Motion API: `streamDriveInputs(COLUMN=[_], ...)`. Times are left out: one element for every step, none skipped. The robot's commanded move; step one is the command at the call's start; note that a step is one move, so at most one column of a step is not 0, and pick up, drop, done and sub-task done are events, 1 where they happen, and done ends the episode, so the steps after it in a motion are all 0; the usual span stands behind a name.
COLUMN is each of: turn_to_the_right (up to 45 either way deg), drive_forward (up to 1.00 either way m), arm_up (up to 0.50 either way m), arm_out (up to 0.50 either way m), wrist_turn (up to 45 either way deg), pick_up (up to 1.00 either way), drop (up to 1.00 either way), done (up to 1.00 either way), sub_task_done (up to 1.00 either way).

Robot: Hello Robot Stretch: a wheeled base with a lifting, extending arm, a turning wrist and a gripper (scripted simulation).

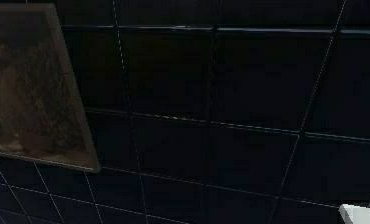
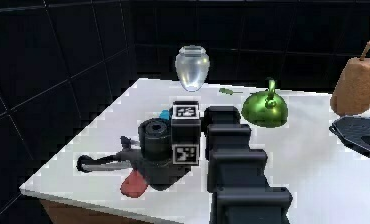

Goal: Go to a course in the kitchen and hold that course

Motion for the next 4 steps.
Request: streamDriveInputs(turn_to_the_right=[0.0, 0.0, 0.0, 0.0], drive_forward=[0.00, 0.00, 0.00, 0.00], arm_up=[0.00, -0.14, 0.00, 0.10], arm_out=[0.00, 0.00, 0.00, 0.00], wrist_turn=[12.0, 0.0, 0.0, 0.0], pick_up=[0.00, 0.00, 1.00, 0.00], drop=[0.00, 0.00, 0.00, 0.00], done=[0.00, 0.00, 0.00, 0.00], sub_task_done=[0.00, 0.00, 0.00, 0.00])
